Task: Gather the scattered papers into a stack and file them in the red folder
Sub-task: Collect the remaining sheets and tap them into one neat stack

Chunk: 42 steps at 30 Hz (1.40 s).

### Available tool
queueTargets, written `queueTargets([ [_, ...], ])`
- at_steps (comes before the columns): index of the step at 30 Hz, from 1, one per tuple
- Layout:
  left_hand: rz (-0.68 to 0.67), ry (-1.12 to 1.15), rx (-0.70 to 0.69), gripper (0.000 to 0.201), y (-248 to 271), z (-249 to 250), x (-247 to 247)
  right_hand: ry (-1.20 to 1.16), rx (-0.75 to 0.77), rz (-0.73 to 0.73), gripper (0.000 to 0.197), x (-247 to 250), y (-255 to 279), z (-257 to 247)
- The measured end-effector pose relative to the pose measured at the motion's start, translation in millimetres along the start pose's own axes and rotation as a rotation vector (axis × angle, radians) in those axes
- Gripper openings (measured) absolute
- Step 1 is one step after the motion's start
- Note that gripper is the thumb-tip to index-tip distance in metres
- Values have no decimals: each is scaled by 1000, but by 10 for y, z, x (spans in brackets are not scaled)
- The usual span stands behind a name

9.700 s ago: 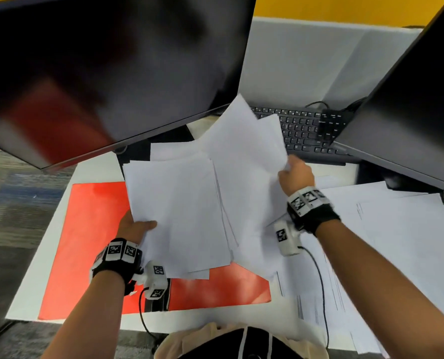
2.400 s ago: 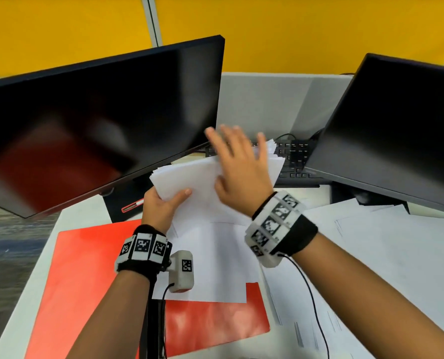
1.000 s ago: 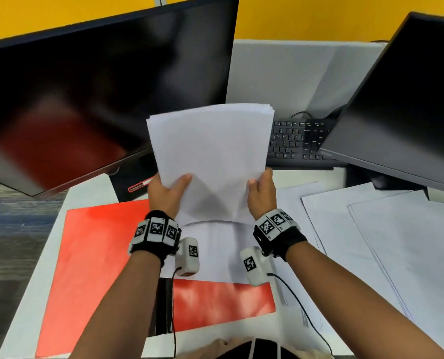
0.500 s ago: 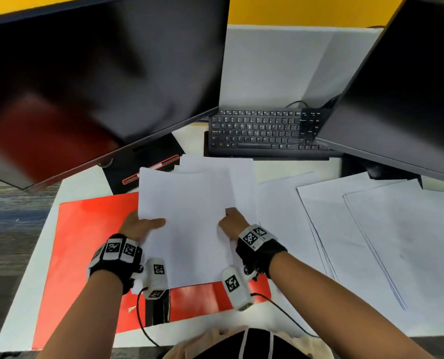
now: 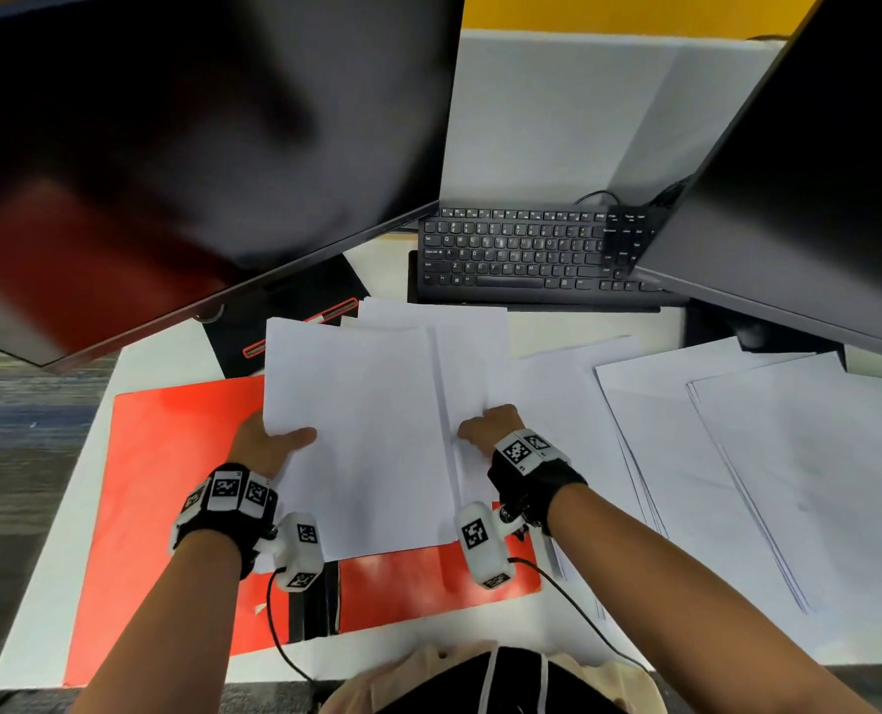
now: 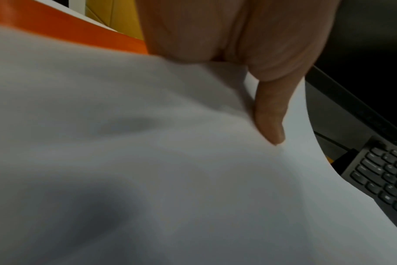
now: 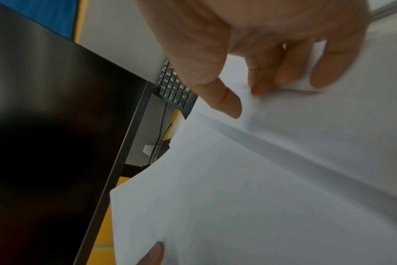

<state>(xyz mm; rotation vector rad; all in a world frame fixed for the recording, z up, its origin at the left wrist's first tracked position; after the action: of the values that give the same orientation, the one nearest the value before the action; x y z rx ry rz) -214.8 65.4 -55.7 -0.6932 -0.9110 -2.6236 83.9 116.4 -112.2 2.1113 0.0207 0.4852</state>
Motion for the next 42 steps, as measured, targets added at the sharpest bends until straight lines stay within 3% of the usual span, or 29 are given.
queueTargets([
  [4,1,42,-5,51,24,-15,-4,131,25,66,60,-14,-196,17],
  [8,-10,65,-15,51,14,-10,-17,-84,35,-53,53,-78,73,-133],
  [10,-19,94,-11,51,26,-4,-22,-61,80,-57,25,-58,137,-184],
  [14,-33,164,-1,47,47,-18,-2,-59,209,165,36,343,116,-253],
  [17,-38,207,8,45,52,-52,19,-45,189,266,11,625,95,-333],
  [21,-23,212,34,51,-1,-120,31,61,71,263,49,689,71,-372],
  [25,-27,216,38,53,-17,-112,3,42,101,163,59,651,93,-442],
  [31,-16,218,60,53,-43,-161,-22,-31,103,10,54,449,102,-471],
  [38,9,214,63,54,-36,-200,-16,-129,96,119,44,520,141,-377],
  [42,-18,183,67,53,-17,-162,-45,-77,203,126,11,669,181,-464],
])
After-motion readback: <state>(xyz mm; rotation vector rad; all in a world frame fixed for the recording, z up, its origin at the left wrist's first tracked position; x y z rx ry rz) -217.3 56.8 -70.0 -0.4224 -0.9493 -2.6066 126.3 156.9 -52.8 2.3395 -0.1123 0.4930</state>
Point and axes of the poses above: each hand's wrist, its own y-axis away from the middle knuckle, its own x-axis out of the back of the hand, z = x × y, the point moved 8 cm from there along -y, towards the middle knuckle, and after that the axes turned 13 degrees about -y, right-handed, at the moved point
